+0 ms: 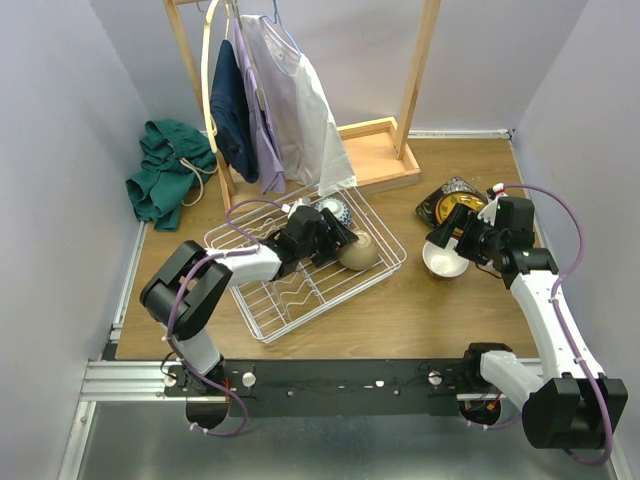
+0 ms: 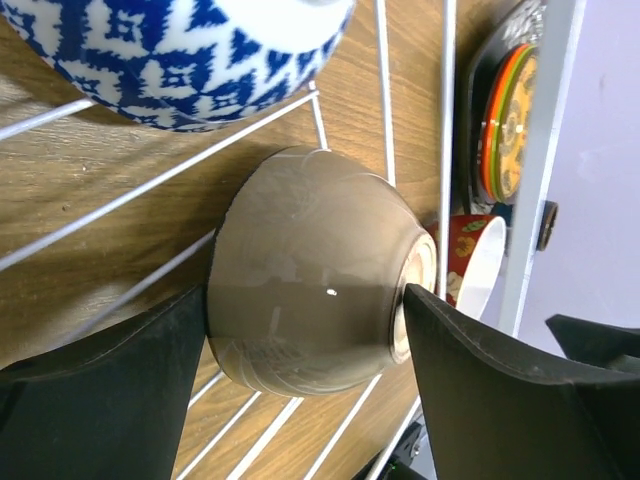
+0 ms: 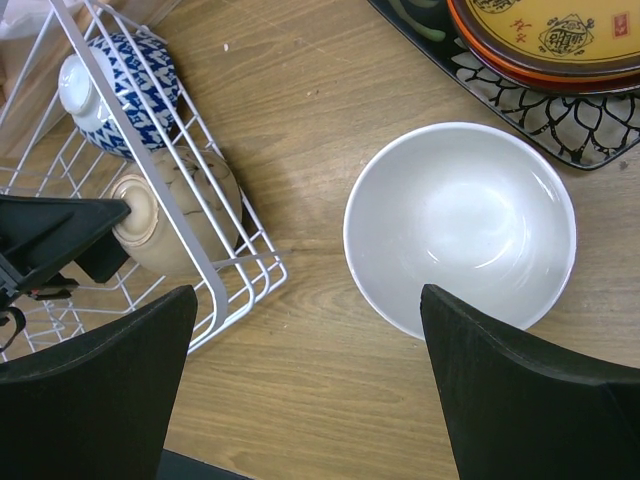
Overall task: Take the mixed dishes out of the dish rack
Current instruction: Pick up the bowl from the dish rack.
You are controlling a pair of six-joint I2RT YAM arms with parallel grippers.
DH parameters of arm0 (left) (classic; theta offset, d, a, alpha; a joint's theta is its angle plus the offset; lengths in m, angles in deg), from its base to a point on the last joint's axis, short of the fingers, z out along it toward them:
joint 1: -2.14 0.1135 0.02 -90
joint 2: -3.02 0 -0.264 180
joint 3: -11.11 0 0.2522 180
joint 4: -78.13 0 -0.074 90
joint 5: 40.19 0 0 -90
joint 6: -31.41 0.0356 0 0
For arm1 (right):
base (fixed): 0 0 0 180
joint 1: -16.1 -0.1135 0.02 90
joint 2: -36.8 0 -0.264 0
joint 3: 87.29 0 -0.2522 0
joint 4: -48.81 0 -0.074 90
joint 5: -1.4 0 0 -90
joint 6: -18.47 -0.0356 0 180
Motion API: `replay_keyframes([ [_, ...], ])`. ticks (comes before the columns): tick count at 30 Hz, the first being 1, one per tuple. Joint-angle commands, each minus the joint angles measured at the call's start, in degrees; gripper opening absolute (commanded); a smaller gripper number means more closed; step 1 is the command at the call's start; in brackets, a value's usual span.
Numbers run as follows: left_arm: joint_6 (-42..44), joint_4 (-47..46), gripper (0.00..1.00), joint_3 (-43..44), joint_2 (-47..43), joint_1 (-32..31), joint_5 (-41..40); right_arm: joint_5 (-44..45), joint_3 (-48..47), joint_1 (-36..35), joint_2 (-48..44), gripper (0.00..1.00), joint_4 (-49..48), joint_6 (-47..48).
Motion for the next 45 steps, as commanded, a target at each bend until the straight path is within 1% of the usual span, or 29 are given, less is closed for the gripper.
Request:
replay_keyframes([
  [1,0.53,-1.35,0.62,-0.13,-4.15,0.05,0.03,-1.71,0.28,-0.40,-0.39,1.00,-1.12,0.90],
  [4,0.71,-1.18,0.61,-0.22,-5.21,0.05,0.38,-2.06,0.28,-0.40,-0.39,1.00,-1.12,0.99],
  [5,1.14,-1.09,0.57,-0.22,-5.56,0.05,0.21,-2.06,0.28,-0.40,-0.39,1.00,-1.21,0.90],
  [10,2.46,0.84,0.54,0.30,-6.18,0.05,-0.23,-2.76,0.45,-0.40,-0.31,1.00,-1.47,0.72],
  [11,2.64,1.28,0.50,0.22,-6.18,0.05,-0.14,-2.85,0.45,-0.40,-0.31,1.00,-1.73,0.55],
  [14,3.78,1.81,0.48,0.66,-6.87,0.05,0.21,-3.90,0.19,-0.40,-0.22,1.00,-1.82,0.63],
  [19,10.10,6.73,0.48,3.20,-9.33,-0.04,-0.67,-7.32,0.01,-0.40,-0.13,1.00,-3.05,1.34],
  [20,13.16,7.69,0.48,3.64,-10.73,-0.04,-1.11,-8.03,-0.07,-0.40,-0.13,1.00,-3.58,1.60],
  [22,16.42,10.86,0.48,5.05,-12.06,-0.04,-1.98,-10.13,-0.16,-0.40,-0.04,1.00,-4.19,1.69],
  [23,20.18,12.00,0.48,5.49,-13.28,-0.04,-2.77,-10.76,-0.34,-0.40,0.04,1.00,-4.81,1.78],
  [26,26.18,15.95,0.48,7.16,-15.74,-0.13,-3.57,-13.31,-0.86,-0.40,0.66,1.00,-5.95,1.86],
  [27,30.37,17.70,0.48,7.60,-16.28,-0.22,-3.48,-14.01,-1.21,-0.40,0.84,1.00,-6.30,1.95],
  [29,34.87,18.68,0.48,8.65,-17.59,-0.22,-3.57,-16.64,-1.92,-0.49,1.36,1.00,-7.62,2.30],
  [30,40.90,19.56,0.48,9.00,-17.95,-0.39,-2.18,-17.70,-2.10,-0.49,1.97,1.00,-8.06,2.39],
  [31,43.66,20.26,0.48,9.96,-18.21,-0.57,-1.64,-19.45,-2.36,-0.57,2.33,1.00,-8.67,2.48],
  [33,49.81,22.19,0.49,10.67,-19.09,-1.01,-1.11,-20.17,-2.80,-0.75,3.46,1.00,-9.91,2.39],
  [34,55.58,22.64,0.49,11.03,-19.44,-1.62,-1.20,-20.69,-3.06,-0.75,3.65,1.00,-10.17,2.30],
  [36,60.45,24.04,0.49,11.20,-20.41,-2.15,-1.64,-21.31,-4.03,-1.10,4.44,1.00,-11.31,1.95],
  [37,65.17,24.48,0.49,11.29,-20.94,-2.93,-2.42,-22.18,-4.38,-1.19,5.22,1.00,-11.67,1.87],
  [40,71.44,25.19,0.52,10.95,-22.87,-4.78,-3.57,-24.55,-6.05,-1.37,7.15,1.00,-12.98,2.13],
  [41,76.16,25.02,0.53,10.68,-24.18,-6.53,-5.75,-24.91,-6.49,-1.37,7.69,1.00,-13.25,2.48],
  [45,82.26,23.61,0.54,9.27,-25.77,-10.23,-10.07,-27.02,-9.47,-3.56,11.11,1.00,-13.08,3.80],
])
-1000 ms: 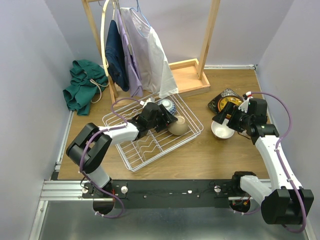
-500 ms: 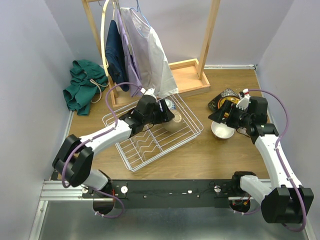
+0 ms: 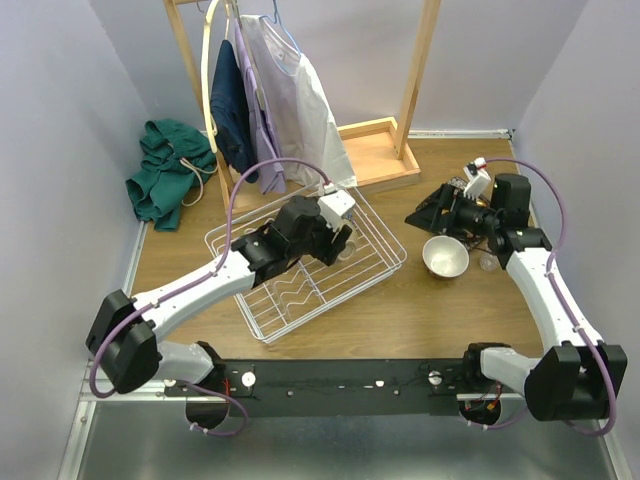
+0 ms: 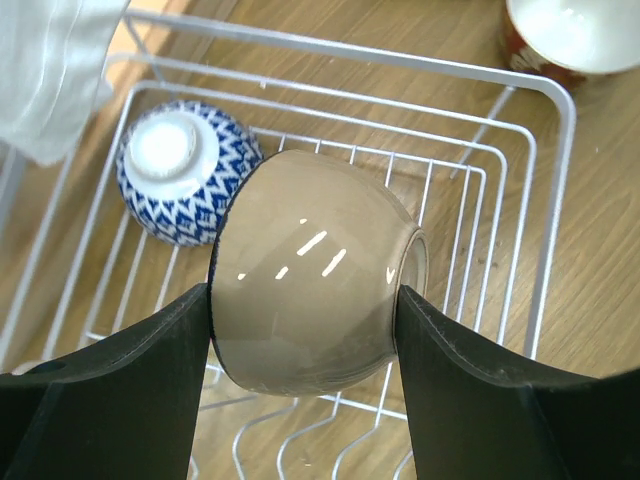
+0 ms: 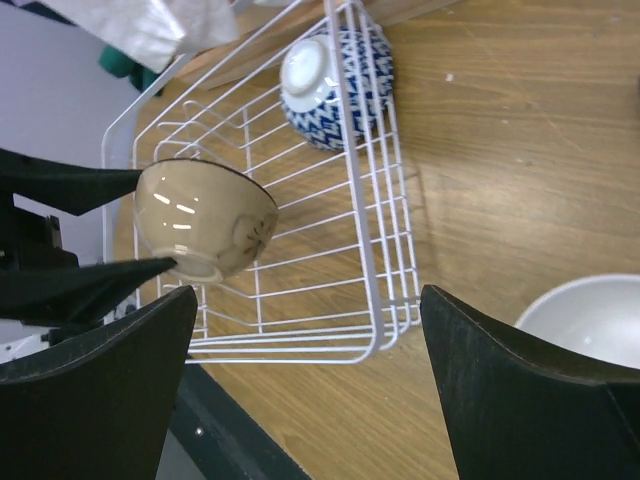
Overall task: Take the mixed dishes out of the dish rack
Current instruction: Pick up the bowl from the dish rack.
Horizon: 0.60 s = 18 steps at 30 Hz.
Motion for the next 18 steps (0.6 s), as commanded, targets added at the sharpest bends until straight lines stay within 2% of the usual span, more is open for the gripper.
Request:
replay_keyframes([
  [1,14.38,-3.75,0.55,-0.47,-4.27,-4.29,-6.09,-5.86,-4.65,-2.23,4.08,1.00,-2.10,2.31],
  [7,23.68,-8.40,0.58,-5.47,-5.85,-8.78,-7.33,-9.65,-8.51,-7.15,9.79,1.00,-2.72,4.59],
  [13,27.39,-12.90,0.59,-7.69,-7.61,-10.09,-7.77,-17.11,-12.99,-10.04,15.06,1.00,-2.54,10.04],
  [18,30.38,-11.93,0.60,-7.33,-7.35,-11.15,-8.91,-23.00,-21.32,-13.74,21.74,1.00,4.47,18.55],
])
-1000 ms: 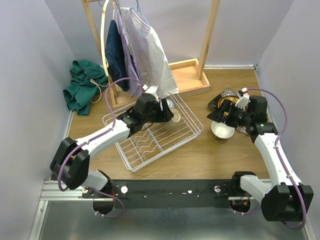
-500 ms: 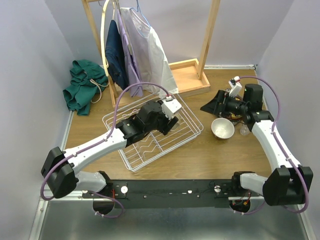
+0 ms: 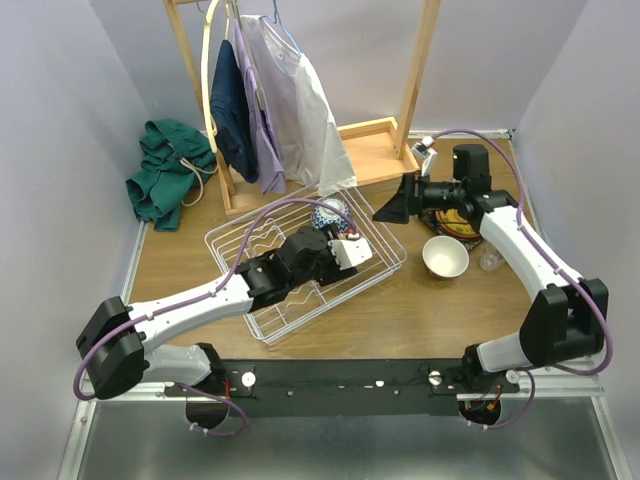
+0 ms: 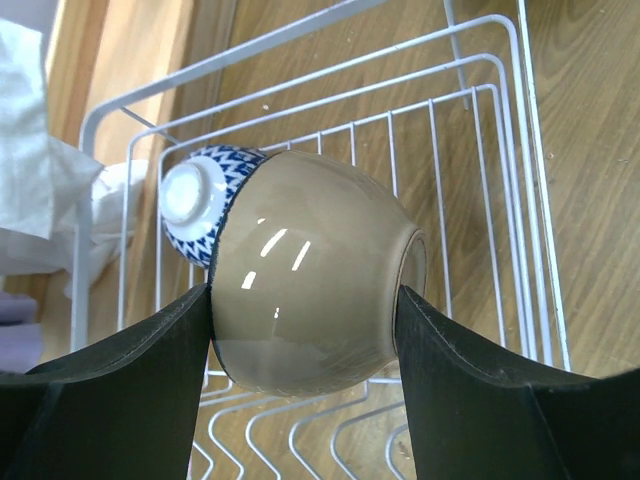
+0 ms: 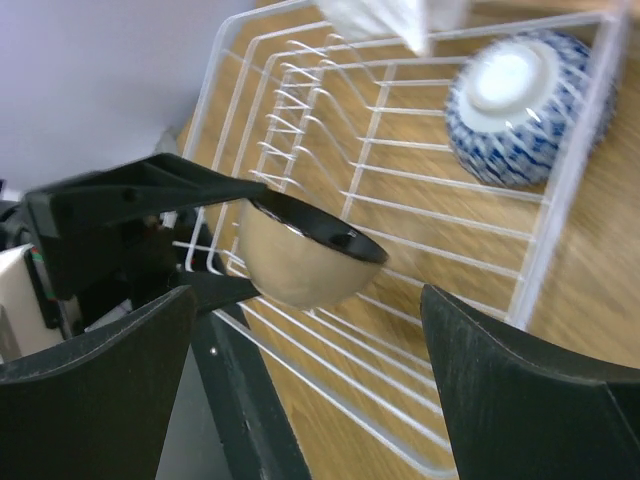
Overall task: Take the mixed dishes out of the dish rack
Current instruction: Pick up the bowl from the dish rack.
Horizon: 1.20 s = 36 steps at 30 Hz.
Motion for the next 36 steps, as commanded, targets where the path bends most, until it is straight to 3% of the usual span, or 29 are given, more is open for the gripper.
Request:
replay_keyframes([
  [1,4.75,-5.79,0.59,1.67,-2.38,-1.53,-2.44,-9.08,-9.74,-4.97,7.10,1.00,7.48,11.35],
  [13,10.28,0.63,0.58,3.07,-3.70,-6.98,-6.39,-15.33,-24.33,-13.24,23.44,0.98,34.11,34.82],
  [22,14.15,1.42,0.59,3.69,-3.53,-7.42,-9.03,-17.09,-29.00,-17.20,29.61,0.83,47.13,46.52],
  [28,14.77,1.60,0.59,4.13,-3.44,-7.60,-9.47,-17.26,-30.40,-18.26,31.64,0.61,50.73,49.95],
  [32,14.41,1.42,0.61,3.69,-3.26,-7.69,-9.65,-17.35,-30.41,-18.35,31.64,0.33,51.44,50.57],
  [36,13.71,1.16,0.68,2.90,-3.35,-7.69,-10.53,-17.27,-30.41,-18.26,31.02,0.15,51.35,50.57],
])
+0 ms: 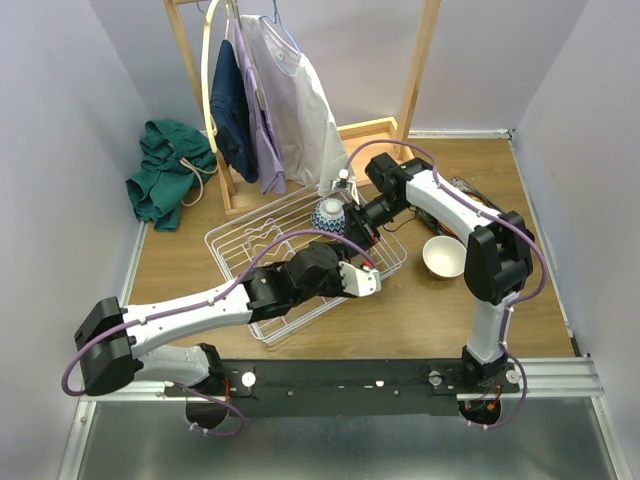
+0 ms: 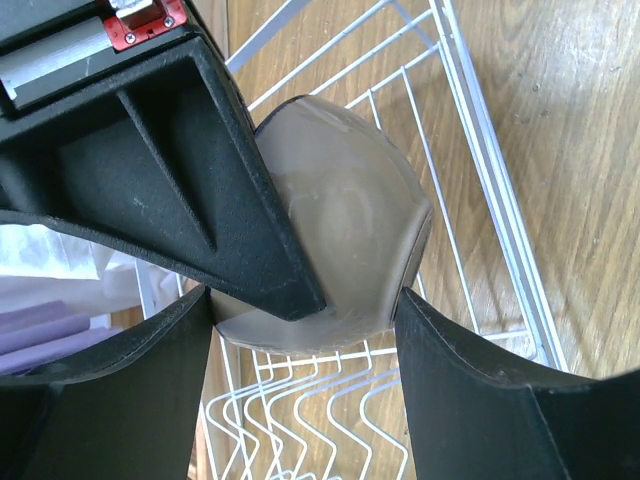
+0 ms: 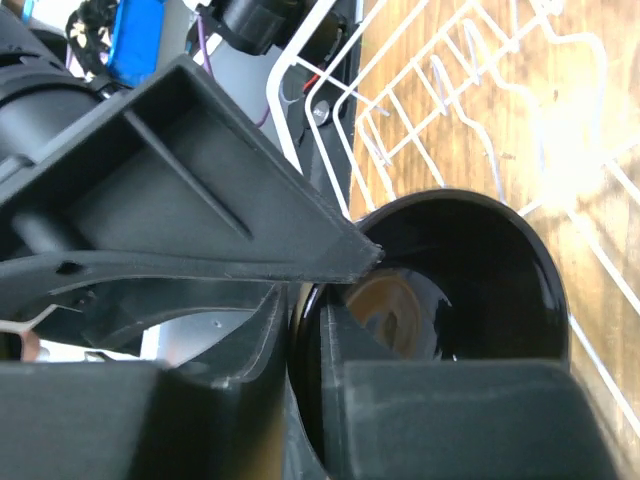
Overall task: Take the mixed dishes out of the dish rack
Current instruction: Pick up the bowl from the dish rack.
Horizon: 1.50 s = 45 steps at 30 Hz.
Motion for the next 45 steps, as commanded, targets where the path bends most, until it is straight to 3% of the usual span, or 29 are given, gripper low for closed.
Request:
replay_keyframes([
  [1,-0.17,-4.35,0.69,1.29,-1.78,0.03,-4.58,0.40,-1.10,-0.12,-0.10,0.13,2.26,1.41],
  [4,-0.52,-5.14,0.78,0.23,-2.04,-0.06,-6.16,0.57,-1.10,-0.03,-0.63,0.01,1.65,0.71],
  [11,-4.03,-5.05,0.98,-1.00,-2.83,0.03,-9.77,3.55,0.04,-0.12,-4.40,0.01,-5.02,-6.05],
  [20,-14.12,-3.56,0.98,-1.18,-5.64,0.11,-12.41,17.08,8.13,0.06,-15.65,0.01,-23.91,-24.77],
  [33,-29.96,-5.14,0.99,-3.64,-7.32,1.43,-14.43,46.94,13.75,4.89,-29.97,0.01,-28.06,-35.23],
  [45,-48.57,0.04,0.99,0.58,-1.96,7.67,-11.27,76.03,24.47,5.51,-44.83,0.01,-30.61,-43.58],
])
